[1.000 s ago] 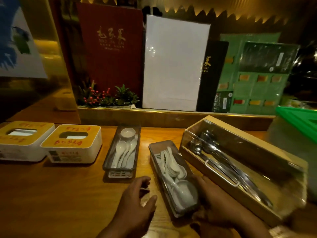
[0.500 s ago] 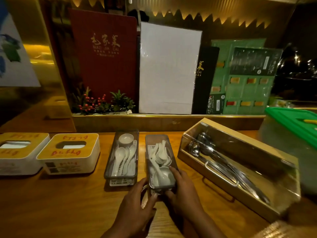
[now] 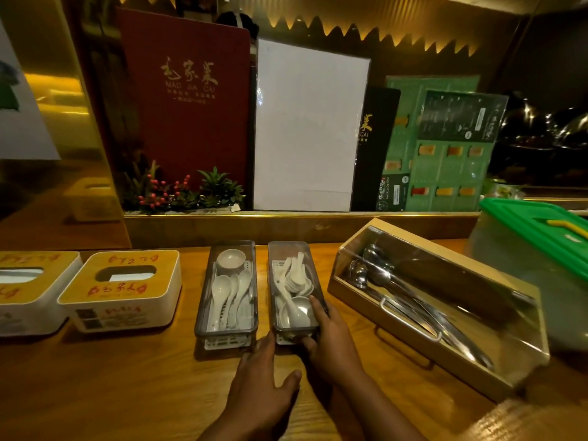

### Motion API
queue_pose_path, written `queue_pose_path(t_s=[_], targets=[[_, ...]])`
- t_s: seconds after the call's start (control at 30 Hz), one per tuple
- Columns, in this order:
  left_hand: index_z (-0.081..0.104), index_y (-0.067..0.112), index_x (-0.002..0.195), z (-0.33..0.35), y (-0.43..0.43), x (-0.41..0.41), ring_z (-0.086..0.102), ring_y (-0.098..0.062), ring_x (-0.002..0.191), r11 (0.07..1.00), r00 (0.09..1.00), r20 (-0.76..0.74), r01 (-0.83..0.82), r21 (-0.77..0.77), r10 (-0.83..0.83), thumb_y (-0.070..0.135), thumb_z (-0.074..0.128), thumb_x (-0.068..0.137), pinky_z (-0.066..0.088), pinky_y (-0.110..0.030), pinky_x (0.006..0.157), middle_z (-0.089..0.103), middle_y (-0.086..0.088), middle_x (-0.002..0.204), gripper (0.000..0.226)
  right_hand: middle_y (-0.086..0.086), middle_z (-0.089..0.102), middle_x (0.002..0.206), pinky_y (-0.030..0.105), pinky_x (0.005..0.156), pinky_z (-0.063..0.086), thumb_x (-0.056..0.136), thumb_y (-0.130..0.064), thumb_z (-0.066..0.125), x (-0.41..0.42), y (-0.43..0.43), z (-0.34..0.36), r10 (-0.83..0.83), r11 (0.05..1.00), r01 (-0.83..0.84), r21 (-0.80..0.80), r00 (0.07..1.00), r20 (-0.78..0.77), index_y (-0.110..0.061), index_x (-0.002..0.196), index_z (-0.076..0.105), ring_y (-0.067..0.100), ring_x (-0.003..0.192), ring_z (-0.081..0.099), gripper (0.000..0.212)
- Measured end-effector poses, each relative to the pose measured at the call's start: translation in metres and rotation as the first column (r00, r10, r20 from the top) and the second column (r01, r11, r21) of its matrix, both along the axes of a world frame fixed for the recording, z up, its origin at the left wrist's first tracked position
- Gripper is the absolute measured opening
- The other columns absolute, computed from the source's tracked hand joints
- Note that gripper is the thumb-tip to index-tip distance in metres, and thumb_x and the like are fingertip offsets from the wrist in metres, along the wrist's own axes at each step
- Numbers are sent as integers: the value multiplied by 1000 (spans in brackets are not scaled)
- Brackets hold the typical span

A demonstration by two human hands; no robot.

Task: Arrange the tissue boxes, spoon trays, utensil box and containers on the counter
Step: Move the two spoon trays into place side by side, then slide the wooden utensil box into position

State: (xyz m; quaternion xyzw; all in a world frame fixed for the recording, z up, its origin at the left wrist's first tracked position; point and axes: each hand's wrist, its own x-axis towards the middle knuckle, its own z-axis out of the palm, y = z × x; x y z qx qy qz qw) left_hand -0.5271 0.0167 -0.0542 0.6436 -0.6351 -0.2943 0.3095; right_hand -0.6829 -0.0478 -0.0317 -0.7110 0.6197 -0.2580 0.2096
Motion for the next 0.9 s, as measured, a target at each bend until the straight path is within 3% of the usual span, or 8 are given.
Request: queue_pose_path(t_s=[0.17, 0.27, 0.43, 0.53, 0.6, 0.67, 0.8, 0.9], targets=[[54, 43, 115, -5, 15, -3, 62, -3, 108, 975, 975, -119, -197, -103, 185, 32, 74, 81, 51, -27, 90, 61, 20, 115, 41, -18, 25, 155, 28, 108, 40, 87, -33, 73, -26, 16, 7, 49, 998, -49, 45, 999, 9, -39, 156, 15, 7, 136, 34, 91], [55, 40, 92, 2, 27, -16, 62, 1, 87, 960, 975, -158, -189, -206, 158, 18, 76, 81, 52, -17, 69, 60, 19, 89, 32, -16, 46, 143, 34, 100, 51, 88, -34, 70, -66, 35, 17, -30, 998, 29, -54, 1000, -6, -42, 145, 38, 6, 126, 49, 65], [60, 29, 104, 44, -1, -50, 59, 2, 95, 899, 988, -148, -18, -438, -53, 9, 77, 82, 52, -13, 73, 59, 17, 99, 34, 7, 59, 119, 38, 86, 48, 88, -27, 66, -161, 79, 53, -387, 740, 357, -570, 919, 73, -16, 119, 64, 20, 108, 54, 34], [56, 23, 124, 71, -47, -77, 57, -2, 105, 886, 985, -167, -47, -461, -34, 22, 74, 86, 55, -28, 83, 58, 11, 115, 41, 16, 46, 136, 48, 92, 49, 83, -32, 77, -229, 92, 59, -654, 584, 713, -389, 697, 294, -19, 130, 53, 34, 119, 50, 55], [49, 23, 138, 85, -87, -94, 54, -14, 119, 927, 978, -204, -114, -357, 42, 34, 72, 89, 51, -38, 93, 56, 3, 132, 55, 12, 41, 149, 56, 102, 44, 73, -52, 82, -267, 89, 47, -714, 628, 776, -52, 601, 359, -27, 143, 41, 35, 130, 47, 85], [41, 24, 148, 92, -128, -108, 49, -24, 132, 966, 958, -260, -176, -189, 123, 48, 70, 88, 45, -44, 101, 49, -2, 148, 71, 6, 49, 148, 54, 105, 44, 60, -70, 81, -289, 83, 34, -589, 784, 612, 106, 678, 440, -30, 149, 34, 29, 127, 54, 108], [60, 26, 133, 79, -170, -131, 61, -29, 121, 984, 867, -468, -175, 41, 174, 79, 70, 65, 48, -52, 103, 64, -8, 136, 87, -6, 56, 141, 50, 106, 47, 55, -81, 75, -305, 71, 23, -375, 913, 406, 48, 784, 494, -38, 146, 41, 19, 126, 56, 107], [70, 36, 114, 62, -173, -142, 69, -22, 108, 982, 821, -542, -185, 42, 178, 75, 76, 58, 53, -51, 97, 74, 0, 116, 69, -14, 44, 152, 48, 110, 42, 54, -83, 73, -315, 64, 19, -289, 946, 322, 35, 790, 541, -42, 152, 29, 16, 134, 48, 115]])
